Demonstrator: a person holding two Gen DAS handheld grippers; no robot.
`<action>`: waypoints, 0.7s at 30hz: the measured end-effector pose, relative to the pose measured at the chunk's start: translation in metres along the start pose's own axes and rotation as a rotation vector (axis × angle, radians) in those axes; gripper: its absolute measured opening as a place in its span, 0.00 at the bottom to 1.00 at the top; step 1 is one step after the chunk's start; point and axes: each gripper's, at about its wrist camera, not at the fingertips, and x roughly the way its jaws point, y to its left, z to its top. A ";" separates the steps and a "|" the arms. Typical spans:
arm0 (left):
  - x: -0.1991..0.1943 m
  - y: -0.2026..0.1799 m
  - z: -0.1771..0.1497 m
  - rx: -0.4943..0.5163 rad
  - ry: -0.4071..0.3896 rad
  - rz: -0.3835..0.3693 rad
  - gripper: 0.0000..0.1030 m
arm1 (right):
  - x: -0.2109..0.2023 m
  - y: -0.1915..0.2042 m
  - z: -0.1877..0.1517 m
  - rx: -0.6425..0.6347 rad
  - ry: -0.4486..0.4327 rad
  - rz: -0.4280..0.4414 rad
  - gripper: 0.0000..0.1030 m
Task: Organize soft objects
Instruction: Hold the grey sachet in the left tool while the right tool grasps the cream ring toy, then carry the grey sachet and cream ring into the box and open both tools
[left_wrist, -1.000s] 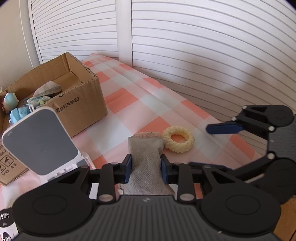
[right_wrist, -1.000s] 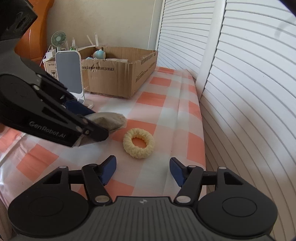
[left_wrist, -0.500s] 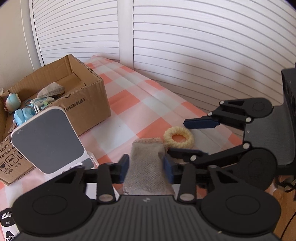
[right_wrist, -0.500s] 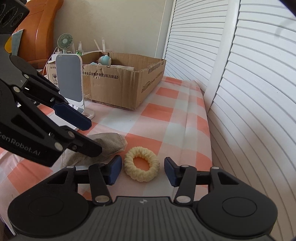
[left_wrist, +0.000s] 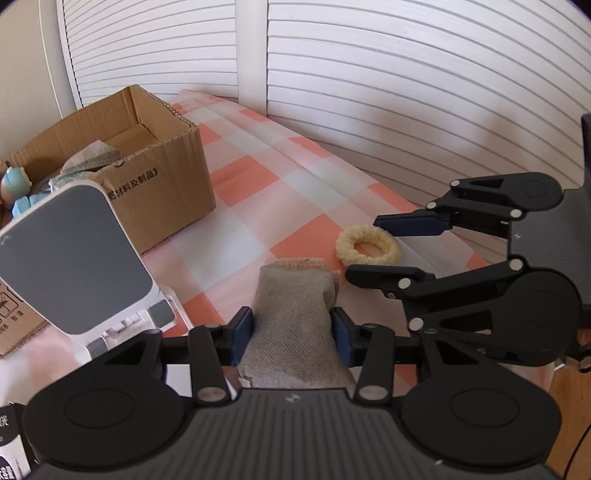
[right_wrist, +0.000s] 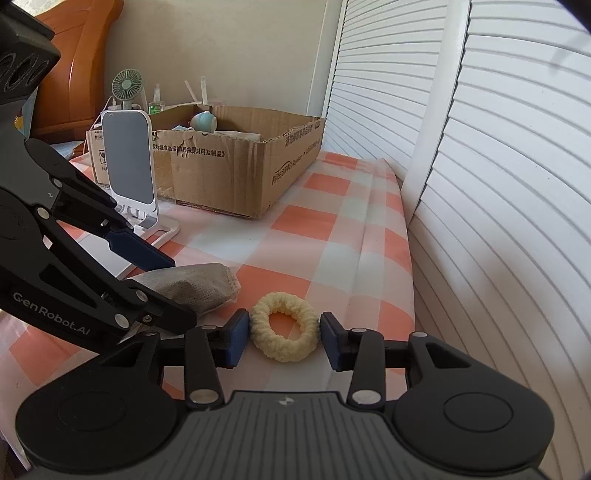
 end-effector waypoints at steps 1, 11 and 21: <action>-0.001 0.000 0.000 -0.001 -0.001 0.000 0.36 | 0.000 0.000 0.000 -0.004 0.001 -0.002 0.45; -0.015 -0.001 -0.002 0.018 -0.007 -0.026 0.23 | -0.010 0.001 0.003 0.000 -0.001 -0.018 0.33; -0.052 -0.002 -0.023 0.012 -0.008 -0.039 0.23 | -0.037 0.015 0.011 0.010 -0.021 0.046 0.33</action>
